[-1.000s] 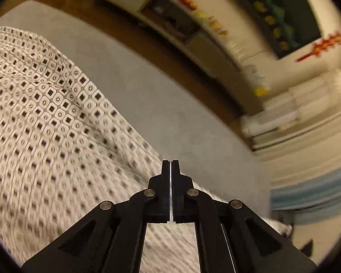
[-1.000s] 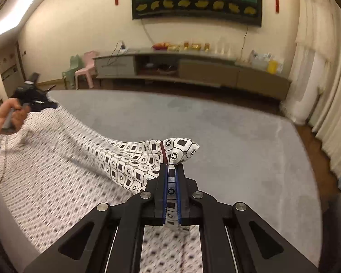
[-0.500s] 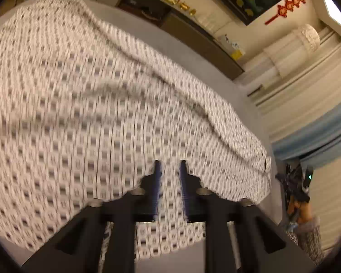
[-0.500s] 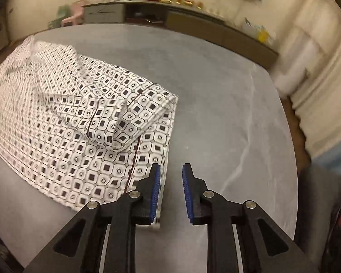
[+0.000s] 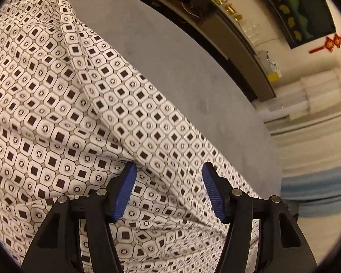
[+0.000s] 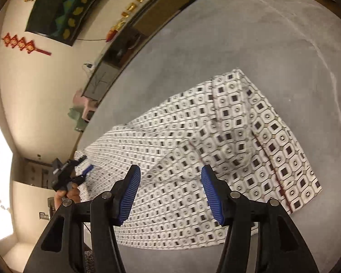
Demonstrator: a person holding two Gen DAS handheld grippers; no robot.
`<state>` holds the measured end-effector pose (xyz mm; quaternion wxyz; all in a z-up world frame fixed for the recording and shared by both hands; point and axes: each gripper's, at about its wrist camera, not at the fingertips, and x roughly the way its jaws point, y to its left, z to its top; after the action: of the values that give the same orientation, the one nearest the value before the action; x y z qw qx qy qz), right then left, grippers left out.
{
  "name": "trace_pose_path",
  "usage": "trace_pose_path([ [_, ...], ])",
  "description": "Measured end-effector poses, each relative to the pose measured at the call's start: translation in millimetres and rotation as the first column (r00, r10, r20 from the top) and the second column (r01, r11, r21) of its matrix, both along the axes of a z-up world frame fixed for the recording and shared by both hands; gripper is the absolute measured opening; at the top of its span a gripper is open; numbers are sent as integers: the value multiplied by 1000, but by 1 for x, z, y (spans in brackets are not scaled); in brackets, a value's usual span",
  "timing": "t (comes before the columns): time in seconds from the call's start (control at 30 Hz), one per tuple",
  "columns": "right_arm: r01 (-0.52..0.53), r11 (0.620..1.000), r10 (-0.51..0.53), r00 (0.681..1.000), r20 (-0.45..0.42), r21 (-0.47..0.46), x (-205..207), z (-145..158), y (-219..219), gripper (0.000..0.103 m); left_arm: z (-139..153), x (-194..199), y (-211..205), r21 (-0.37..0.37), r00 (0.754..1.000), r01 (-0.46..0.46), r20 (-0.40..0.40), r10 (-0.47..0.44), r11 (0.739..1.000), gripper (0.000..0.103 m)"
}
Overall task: Fold clothes
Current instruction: 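Grasp the garment edge with the left gripper while the right gripper holds the hem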
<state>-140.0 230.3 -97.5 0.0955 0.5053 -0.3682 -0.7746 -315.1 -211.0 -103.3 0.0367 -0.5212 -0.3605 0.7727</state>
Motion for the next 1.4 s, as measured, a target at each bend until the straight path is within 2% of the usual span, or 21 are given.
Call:
trace_pose_path([
  [0.03, 18, 1000, -18, 1000, 12, -15, -2, -6, 6, 57, 0, -3, -2, 9, 1000, 2, -1, -2, 1000, 25],
  [0.1, 57, 997, -55, 998, 39, -50, -6, -19, 19, 57, 1, -4, -2, 13, 1000, 22, -7, -22, 1000, 11],
  [0.33, 64, 996, -60, 997, 51, -67, -12, -23, 26, 57, 25, 16, -3, -37, 994, 42, -94, -46, 998, 1],
  [0.4, 8, 998, -8, 1000, 5, 62, -13, -8, 17, 57, 40, 24, 3, -36, 989, 54, -136, -59, 998, 1],
  [0.47, -76, 973, 89, 995, -48, 217, -14, 10, 5, 59, 60, 40, 9, -32, 979, 77, -186, -82, 997, 1],
  [0.5, -136, 942, 166, 983, -75, 306, -15, 21, -2, 63, 69, 49, 11, -31, 973, 88, -210, -93, 996, 1],
  [0.53, -214, 890, 272, 958, -91, 403, -17, 28, -13, 75, 76, 61, 13, -31, 969, 98, -226, -103, 995, 1],
  [0.57, -277, 826, 364, 927, -89, 491, -19, 30, -22, 80, 82, 73, 14, -32, 966, 103, -236, -108, 994, 1],
  [0.63, -371, 704, 482, 876, -23, 606, -28, 21, -34, 80, 87, 94, 17, -44, 962, 113, -244, -120, 993, 1],
  [0.67, -416, 676, 519, 855, 9, 609, -34, 14, -35, 80, 88, 102, 19, -54, 962, 118, -241, -127, 992, 1],
  [0.7, -460, 657, 550, 834, 37, 597, -41, 6, -35, 79, 85, 105, 20, -61, 965, 121, -227, -132, 991, 1],
  [0.73, -499, 642, 580, 813, 57, 582, -46, 0, -36, 70, 82, 108, 22, -69, 967, 125, -214, -137, 990, 1],
  [0.77, -522, 622, 601, 796, 72, 584, -49, -3, -37, 39, 81, 106, 24, -84, 969, 120, -206, -135, 989, 1],
  [0.8, -540, 599, 619, 781, 85, 591, -51, -5, -38, 21, 80, 104, 25, -98, 971, 115, -198, -133, 989, 1],
  [0.83, -557, 576, 636, 765, 99, 598, -53, -7, -39, 12, 83, 102, 21, -101, 973, 99, -197, -118, 990, 1],
  [0.9, -568, 532, 667, 738, 102, 628, -54, -3, -42, 9, 91, 106, 10, -106, 974, 74, -208, -95, 992, 0],
  [1.03, -416, 481, 712, 699, -67, 771, -29, 63, -34, 7, 135, 151, 10, -134, 950, 73, -294, -110, 988, 1],
  [1.13, -354, 350, 782, 621, -61, 867, 9, 79, -25, 7, 118, 167, 21, -144, 959, 99, -251, -133, 985, 1],
  [1.2, -404, 286, 812, 584, 4, 869, 30, 56, -20, 7, 106, 178, 29, -150, 964, 117, -222, -149, 982, 1],
  [1.27, -458, 207, 812, 573, 109, 864, 44, 14, -19, 8, 94, 188, 37, -155, 967, 135, -193, -164, 979, 1],
  [1.4, -457, 202, 791, 598, 131, 866, 57, -14, -19, 7, 71, 210, 53, -164, 972, 171, -134, -194, 972, 0],
])
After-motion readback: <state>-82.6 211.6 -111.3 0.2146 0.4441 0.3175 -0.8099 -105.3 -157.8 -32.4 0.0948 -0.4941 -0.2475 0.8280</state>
